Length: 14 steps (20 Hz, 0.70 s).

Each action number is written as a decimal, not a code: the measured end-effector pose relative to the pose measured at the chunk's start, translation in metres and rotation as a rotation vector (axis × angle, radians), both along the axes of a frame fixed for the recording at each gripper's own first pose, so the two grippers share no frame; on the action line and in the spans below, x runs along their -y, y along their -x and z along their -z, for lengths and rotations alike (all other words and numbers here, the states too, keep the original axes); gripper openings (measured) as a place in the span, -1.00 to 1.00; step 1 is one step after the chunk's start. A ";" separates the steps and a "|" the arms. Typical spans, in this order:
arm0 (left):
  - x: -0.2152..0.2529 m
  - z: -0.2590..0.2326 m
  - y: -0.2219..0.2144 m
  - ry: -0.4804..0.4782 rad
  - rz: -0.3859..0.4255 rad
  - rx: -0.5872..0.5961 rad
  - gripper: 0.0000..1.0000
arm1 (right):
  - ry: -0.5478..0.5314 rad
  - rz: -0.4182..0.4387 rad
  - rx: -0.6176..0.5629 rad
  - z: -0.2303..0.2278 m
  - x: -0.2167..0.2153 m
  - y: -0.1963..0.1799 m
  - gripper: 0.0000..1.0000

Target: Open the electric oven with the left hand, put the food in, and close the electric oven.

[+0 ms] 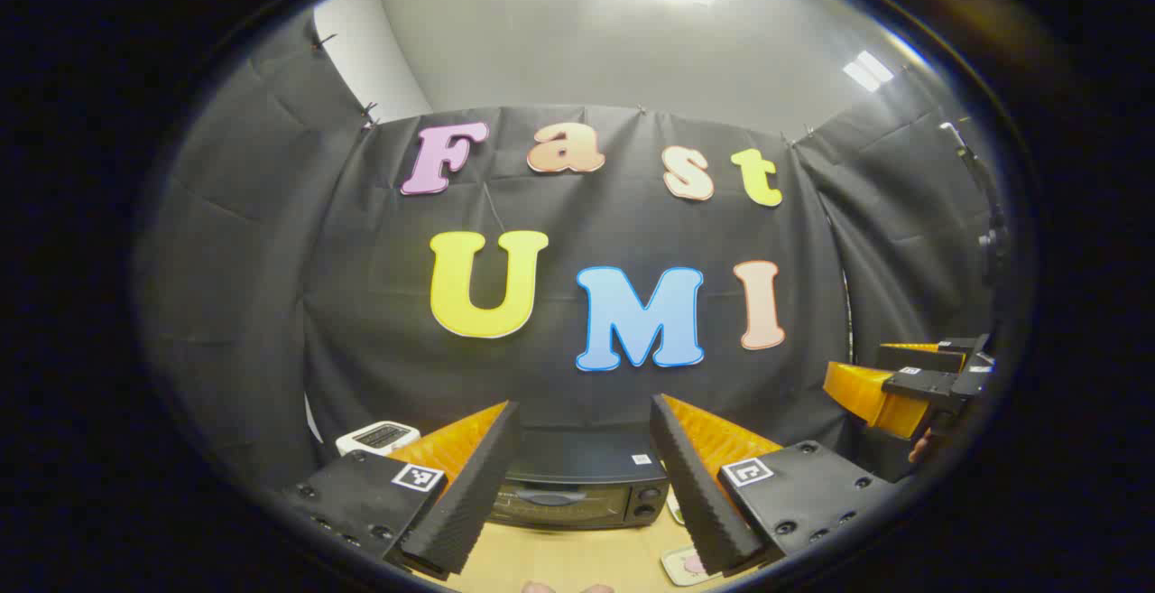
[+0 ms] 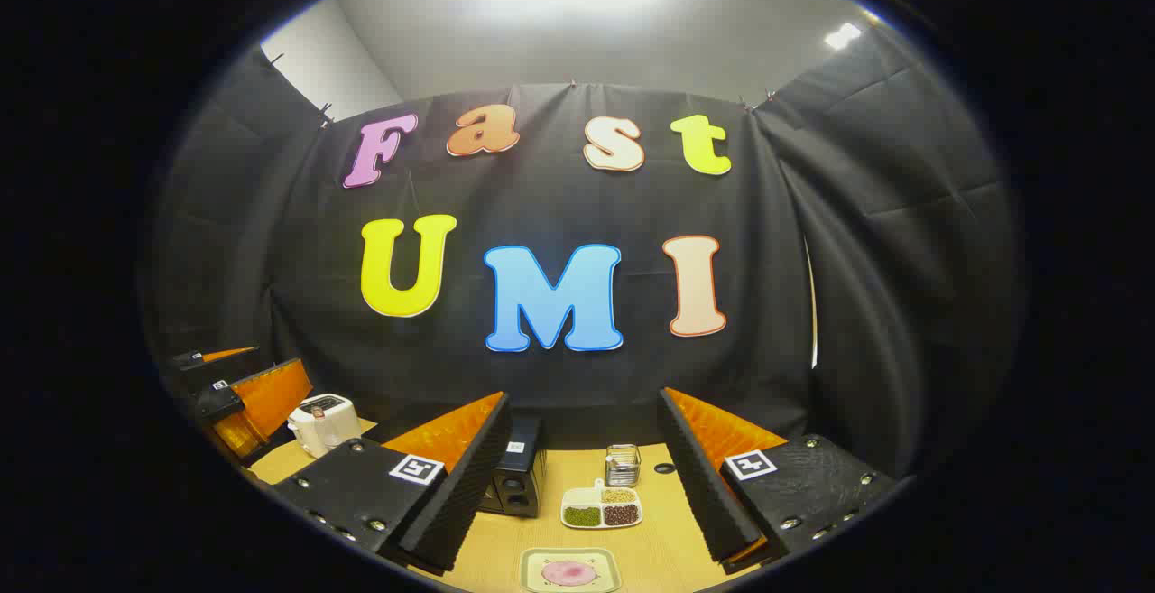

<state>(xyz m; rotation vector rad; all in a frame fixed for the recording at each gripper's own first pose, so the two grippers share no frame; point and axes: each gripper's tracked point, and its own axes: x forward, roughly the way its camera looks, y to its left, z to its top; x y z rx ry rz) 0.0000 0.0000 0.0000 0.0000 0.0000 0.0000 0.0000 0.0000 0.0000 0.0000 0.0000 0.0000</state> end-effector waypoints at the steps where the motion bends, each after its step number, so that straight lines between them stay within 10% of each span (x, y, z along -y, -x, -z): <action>1: 0.004 0.000 0.000 -0.002 0.006 -0.002 1.00 | -0.004 -0.004 -0.001 0.001 0.001 -0.002 0.95; 14: 0.009 0.028 -0.026 0.000 0.024 -0.065 0.96 | -0.028 -0.012 -0.038 0.018 0.023 -0.009 0.95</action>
